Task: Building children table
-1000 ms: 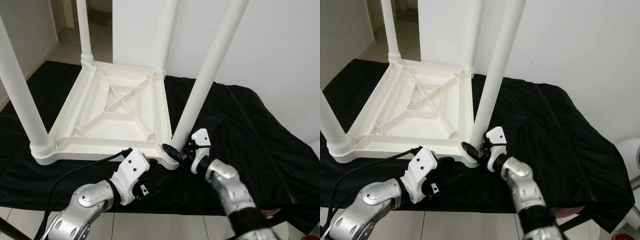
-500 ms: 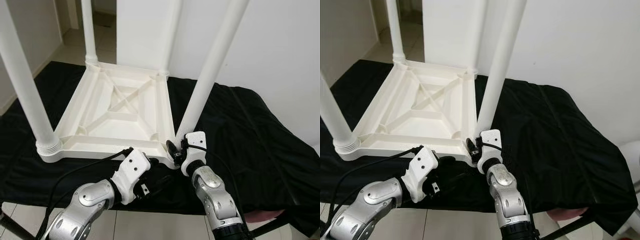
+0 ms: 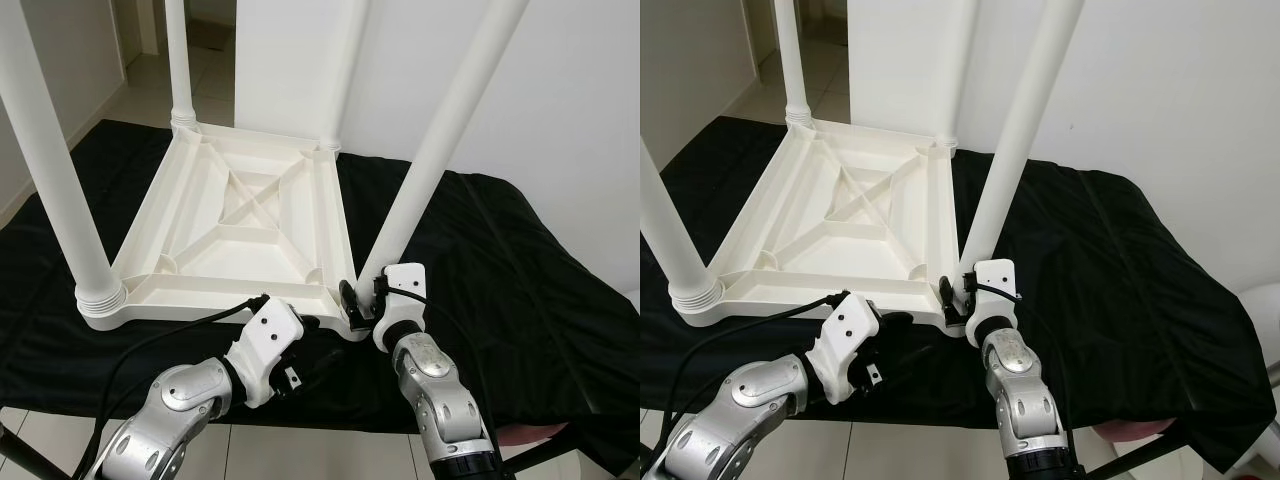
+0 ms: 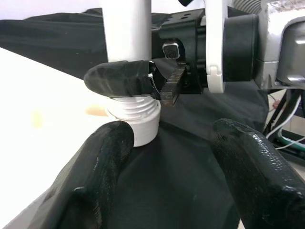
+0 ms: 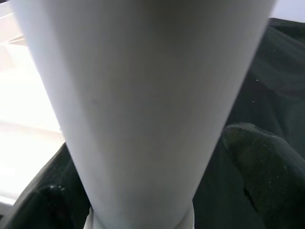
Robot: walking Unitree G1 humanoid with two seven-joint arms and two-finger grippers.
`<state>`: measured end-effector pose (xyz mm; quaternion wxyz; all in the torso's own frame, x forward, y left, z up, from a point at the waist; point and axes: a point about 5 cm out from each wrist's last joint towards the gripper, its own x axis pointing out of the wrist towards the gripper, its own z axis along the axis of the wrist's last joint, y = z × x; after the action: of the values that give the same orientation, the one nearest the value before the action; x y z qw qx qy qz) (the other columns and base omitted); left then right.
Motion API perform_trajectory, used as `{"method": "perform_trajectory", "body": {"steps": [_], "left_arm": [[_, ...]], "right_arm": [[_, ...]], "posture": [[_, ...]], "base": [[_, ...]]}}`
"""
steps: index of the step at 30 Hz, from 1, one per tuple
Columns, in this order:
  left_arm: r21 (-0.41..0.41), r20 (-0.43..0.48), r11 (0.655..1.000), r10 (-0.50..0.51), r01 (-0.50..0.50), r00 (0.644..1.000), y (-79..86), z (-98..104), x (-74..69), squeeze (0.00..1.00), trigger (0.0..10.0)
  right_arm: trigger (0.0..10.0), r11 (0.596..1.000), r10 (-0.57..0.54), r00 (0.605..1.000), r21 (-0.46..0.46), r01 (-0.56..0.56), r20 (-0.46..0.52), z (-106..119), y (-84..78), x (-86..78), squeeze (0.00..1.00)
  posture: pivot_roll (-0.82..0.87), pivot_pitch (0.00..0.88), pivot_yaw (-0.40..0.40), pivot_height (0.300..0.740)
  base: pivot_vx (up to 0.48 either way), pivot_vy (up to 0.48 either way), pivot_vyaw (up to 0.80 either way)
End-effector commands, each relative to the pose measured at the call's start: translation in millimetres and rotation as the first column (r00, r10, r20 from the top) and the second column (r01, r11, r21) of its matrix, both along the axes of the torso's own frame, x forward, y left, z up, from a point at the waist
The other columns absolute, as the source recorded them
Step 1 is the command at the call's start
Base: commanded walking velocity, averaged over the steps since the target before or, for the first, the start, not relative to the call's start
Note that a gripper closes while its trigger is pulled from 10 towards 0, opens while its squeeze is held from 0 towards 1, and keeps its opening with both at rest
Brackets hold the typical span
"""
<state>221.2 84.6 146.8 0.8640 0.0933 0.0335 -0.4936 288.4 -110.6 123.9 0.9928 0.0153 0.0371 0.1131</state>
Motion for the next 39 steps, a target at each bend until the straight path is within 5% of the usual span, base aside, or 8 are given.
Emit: {"method": "perform_trajectory", "body": {"steps": [1, 8, 14, 15, 28, 29, 39], "left_arm": [[-0.005, 0.001, 1.000, -0.017, 0.017, 1.000, -3.8, -0.2, 0.7, 0.00, 10.0], [-0.006, 0.004, 1.000, -0.012, 0.012, 1.000, -3.4, 0.7, 2.9, 0.00, 10.0], [-0.001, 0.014, 1.000, -0.005, 0.005, 1.000, -2.4, 2.0, 6.0, 0.00, 10.0], [0.005, 0.022, 1.000, -0.002, 0.002, 1.000, -1.7, 2.8, 7.7, 0.00, 10.0], [0.017, 0.027, 1.000, -0.010, 0.009, 1.000, -1.3, 3.1, 7.0, 0.00, 10.0], [0.019, 0.028, 1.000, -0.009, 0.009, 1.000, -1.2, 3.2, 6.8, 0.00, 10.0], [0.020, 0.028, 1.000, -0.004, 0.003, 1.000, -1.1, 3.4, 5.9, 0.00, 10.0]], "right_arm": [[10.0, 0.998, 0.061, 0.998, -0.008, -0.061, -0.005, -5.4, -14.7, -0.5, 0.00], [10.0, 0.977, 0.209, 0.977, -0.051, -0.206, 0.046, -3.3, -25.2, 0.7, 0.00], [10.0, 0.923, 0.380, 0.922, -0.090, -0.373, 0.079, 1.6, -37.8, 7.9, 0.00], [10.0, 0.881, 0.470, 0.879, -0.098, -0.462, 0.078, 3.0, -37.1, 10.9, 0.00], [9.8, 0.747, 0.659, 0.752, -0.132, -0.651, 0.023, -7.8, -17.2, 28.6, 0.00], [0.0, 0.732, 0.676, 0.737, -0.132, -0.668, 0.021, -9.4, -13.0, 30.7, 0.00], [0.0, 0.705, 0.705, 0.709, -0.127, -0.698, 0.022, -12.2, -7.8, 34.9, 0.00]], "posture": [[0.03, 0.000, -0.152, 0.740], [0.03, 0.000, -0.139, 0.740], [0.03, 0.000, -0.130, 0.740], [0.03, 0.000, -0.127, 0.740], [0.04, 0.000, -0.116, 0.740], [0.05, 0.000, -0.118, 0.740], [0.06, 0.000, -0.124, 0.740]], "base": [[0.000, 0.000, 0.00], [0.000, 0.000, 0.00], [0.000, 0.000, 0.00], [0.000, 0.000, 0.00], [0.000, 0.000, 0.00], [0.000, 0.000, 0.00], [0.000, 0.000, 0.00]]}}
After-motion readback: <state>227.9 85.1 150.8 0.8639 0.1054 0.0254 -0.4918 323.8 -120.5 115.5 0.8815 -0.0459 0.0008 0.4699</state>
